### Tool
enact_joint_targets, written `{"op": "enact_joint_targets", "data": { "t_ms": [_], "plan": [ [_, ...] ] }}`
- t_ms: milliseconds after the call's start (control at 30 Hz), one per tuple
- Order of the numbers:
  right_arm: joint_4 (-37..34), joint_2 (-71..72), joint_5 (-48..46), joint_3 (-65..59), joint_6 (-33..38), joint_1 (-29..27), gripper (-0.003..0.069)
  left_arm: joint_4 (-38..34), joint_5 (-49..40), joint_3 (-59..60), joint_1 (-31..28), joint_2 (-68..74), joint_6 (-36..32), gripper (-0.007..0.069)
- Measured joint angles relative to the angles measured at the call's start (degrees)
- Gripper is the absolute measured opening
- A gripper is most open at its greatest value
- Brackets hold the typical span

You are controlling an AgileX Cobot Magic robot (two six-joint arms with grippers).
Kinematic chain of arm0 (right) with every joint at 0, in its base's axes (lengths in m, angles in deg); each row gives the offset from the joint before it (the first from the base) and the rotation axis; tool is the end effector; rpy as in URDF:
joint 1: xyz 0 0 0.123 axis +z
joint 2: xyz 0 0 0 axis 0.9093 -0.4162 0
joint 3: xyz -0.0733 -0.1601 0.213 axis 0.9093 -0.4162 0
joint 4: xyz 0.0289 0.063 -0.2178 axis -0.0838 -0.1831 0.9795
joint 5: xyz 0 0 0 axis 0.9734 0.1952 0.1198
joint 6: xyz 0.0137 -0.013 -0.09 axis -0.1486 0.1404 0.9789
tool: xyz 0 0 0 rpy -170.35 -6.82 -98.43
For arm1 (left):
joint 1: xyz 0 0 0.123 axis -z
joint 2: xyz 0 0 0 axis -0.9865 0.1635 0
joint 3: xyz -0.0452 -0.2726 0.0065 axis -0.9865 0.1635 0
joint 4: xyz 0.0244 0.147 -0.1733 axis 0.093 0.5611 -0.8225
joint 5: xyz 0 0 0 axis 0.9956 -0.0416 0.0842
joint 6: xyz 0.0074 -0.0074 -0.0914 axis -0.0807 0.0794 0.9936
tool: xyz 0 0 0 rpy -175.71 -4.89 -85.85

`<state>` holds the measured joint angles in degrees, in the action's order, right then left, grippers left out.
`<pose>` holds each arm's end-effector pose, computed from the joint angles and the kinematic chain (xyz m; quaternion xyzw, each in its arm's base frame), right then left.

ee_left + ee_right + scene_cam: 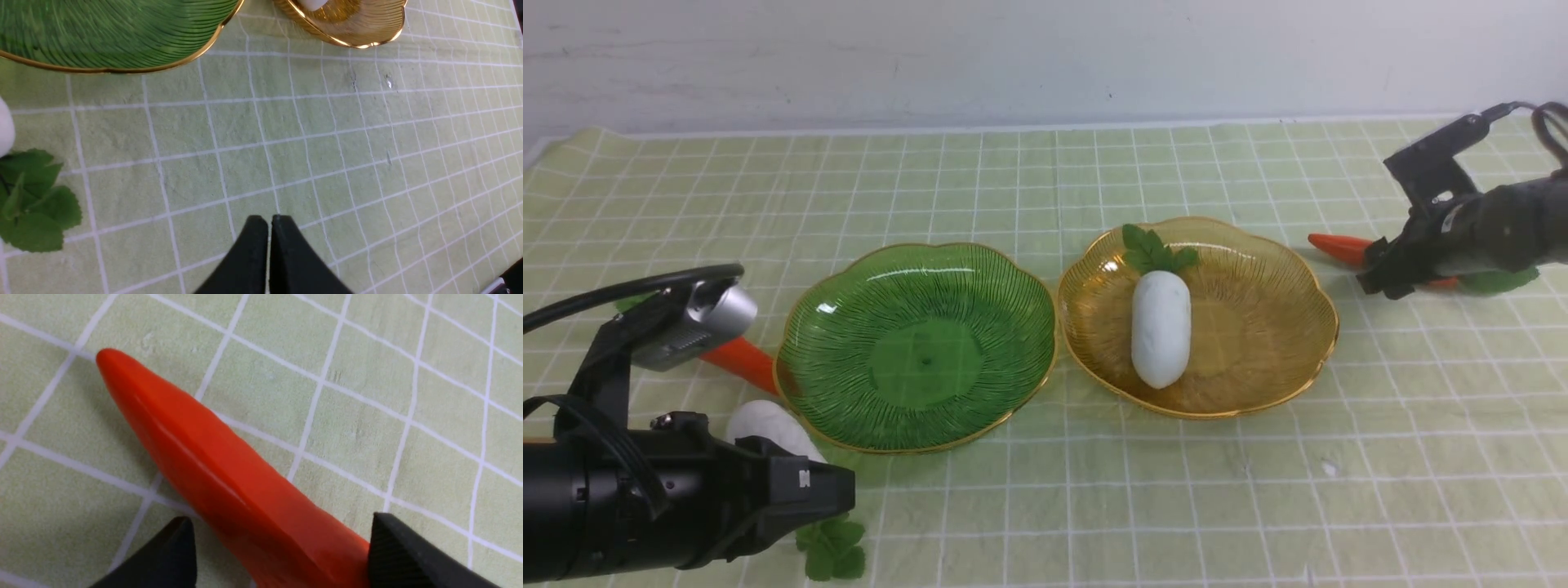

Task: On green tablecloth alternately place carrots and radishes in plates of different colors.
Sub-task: 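Place the white radish on the plate, then pick up the vegetable and place it in the green plate with the right gripper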

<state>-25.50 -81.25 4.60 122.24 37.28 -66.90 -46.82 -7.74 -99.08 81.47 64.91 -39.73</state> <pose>0.4357 -0.0158 0.1385 -0.2194 0.9181 -0.1091 0.3116 0.1538 -0.0573 0.2580 0.0141 0.9036 -0.3299 0.2731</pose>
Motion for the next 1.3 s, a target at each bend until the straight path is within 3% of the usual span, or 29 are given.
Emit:
{"op": "enact_joint_targets", "data": {
  "t_ms": [500,667,933,1067,1133,1167,1300],
  "plan": [
    [2.40,2.51,-7.31,0.47,-0.04,-0.02,0.0029,0.00,0.00,0.00,0.00,0.00,0.00,-0.0006],
    [4.92,3.44,-9.06,0.04,-0.04,-0.02,-0.0011,0.03,0.00,0.00,0.00,0.00,0.00,-0.0006],
    [5.37,4.33,-11.77,-0.28,-0.04,-0.02,0.0019,0.03,-0.05,0.00,0.00,0.00,0.00,-0.0006],
    [5.41,4.80,-11.39,-0.40,-0.04,-0.02,0.0112,0.03,-0.05,0.00,0.00,0.00,0.00,-0.0006],
    [5.41,4.94,-9.17,-0.50,-0.08,-0.02,0.0226,0.03,-0.05,0.00,0.00,0.00,0.00,-0.0006],
    [5.41,4.94,-8.95,-0.50,-0.08,-0.02,0.0234,0.03,-0.05,0.00,0.00,0.00,0.00,-0.0006],
    [5.44,4.94,-4.45,-0.50,-0.08,-0.02,0.0407,0.03,-0.05,0.00,0.00,0.00,0.00,-0.0006]
  ]
}}
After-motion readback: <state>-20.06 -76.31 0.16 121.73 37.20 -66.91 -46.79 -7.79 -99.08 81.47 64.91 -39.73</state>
